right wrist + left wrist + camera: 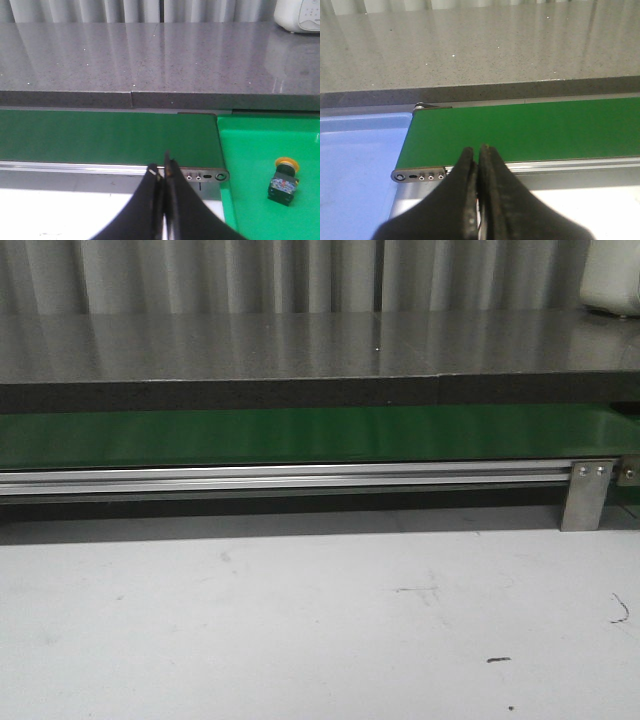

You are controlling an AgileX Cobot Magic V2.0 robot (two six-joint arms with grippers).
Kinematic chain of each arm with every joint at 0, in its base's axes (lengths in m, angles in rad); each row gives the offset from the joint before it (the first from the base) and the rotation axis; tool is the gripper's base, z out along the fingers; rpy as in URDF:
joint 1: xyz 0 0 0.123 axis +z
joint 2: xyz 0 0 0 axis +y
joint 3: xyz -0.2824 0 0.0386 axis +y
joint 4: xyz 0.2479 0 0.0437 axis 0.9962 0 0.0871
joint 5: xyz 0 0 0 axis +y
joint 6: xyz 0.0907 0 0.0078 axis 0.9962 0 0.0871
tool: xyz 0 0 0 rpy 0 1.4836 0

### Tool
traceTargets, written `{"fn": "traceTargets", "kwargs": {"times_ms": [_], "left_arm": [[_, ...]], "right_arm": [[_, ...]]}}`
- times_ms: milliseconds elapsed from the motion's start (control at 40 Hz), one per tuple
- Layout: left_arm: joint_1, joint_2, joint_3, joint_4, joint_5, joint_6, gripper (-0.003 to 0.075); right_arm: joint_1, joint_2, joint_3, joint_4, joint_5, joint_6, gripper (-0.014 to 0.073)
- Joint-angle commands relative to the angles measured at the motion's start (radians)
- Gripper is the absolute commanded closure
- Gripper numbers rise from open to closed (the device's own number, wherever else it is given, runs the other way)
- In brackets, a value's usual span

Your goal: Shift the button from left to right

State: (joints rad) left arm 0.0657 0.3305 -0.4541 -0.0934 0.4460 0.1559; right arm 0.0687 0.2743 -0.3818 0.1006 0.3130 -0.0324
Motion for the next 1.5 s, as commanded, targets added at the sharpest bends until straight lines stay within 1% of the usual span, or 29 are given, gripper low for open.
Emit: {"fn": "traceTargets", "kwargs": {"times_ms": [0, 575, 650, 750, 775, 900, 1075, 1125, 1325, 1375, 1475], "left_arm": [[-0.005, 0.008, -0.027, -0.012, -0.084, -0.001, 0.0741], [-0.005, 0.005, -0.022, -0.012, -0.086, -0.001, 0.0741], [-0.008, -0.017, 0.0, 0.003, -0.103, -0.044, 0.0741], [-0.035, -0.081, 0.061, 0.084, -0.142, -0.179, 0.0741], [-0.042, -0.098, 0.084, 0.093, -0.148, -0.194, 0.0741], [-0.073, -0.205, 0.197, 0.1, -0.205, -0.198, 0.0741], [-0.069, -0.361, 0.366, 0.093, -0.267, -0.198, 0.0741], [-0.069, -0.347, 0.397, 0.093, -0.3, -0.198, 0.0741], [-0.058, -0.355, 0.491, 0.093, -0.361, -0.198, 0.0741], [-0.058, -0.355, 0.491, 0.093, -0.342, -0.198, 0.0741], [-0.058, -0.355, 0.491, 0.093, -0.349, -0.198, 0.0741]], "right_arm": [[0.0, 0.005, -0.026, -0.004, -0.086, -0.005, 0.0662], [0.0, 0.005, -0.026, -0.004, -0.086, -0.005, 0.0662], [0.0, 0.005, -0.026, -0.004, -0.086, -0.005, 0.0662], [0.0, 0.005, -0.026, -0.004, -0.086, -0.005, 0.0662], [0.0, 0.005, -0.026, -0.004, -0.086, -0.005, 0.0662], [0.0, 0.005, -0.026, -0.004, -0.086, -0.005, 0.0662], [0.0, 0.005, -0.026, -0.004, -0.086, -0.005, 0.0662], [0.0, 0.007, -0.026, -0.004, -0.085, -0.005, 0.0662], [0.0, 0.006, -0.026, -0.004, -0.085, -0.005, 0.0662], [0.0, 0.006, -0.026, -0.004, -0.085, -0.005, 0.0662], [0.0, 0.006, -0.026, -0.004, -0.085, -0.005, 0.0662]]}}
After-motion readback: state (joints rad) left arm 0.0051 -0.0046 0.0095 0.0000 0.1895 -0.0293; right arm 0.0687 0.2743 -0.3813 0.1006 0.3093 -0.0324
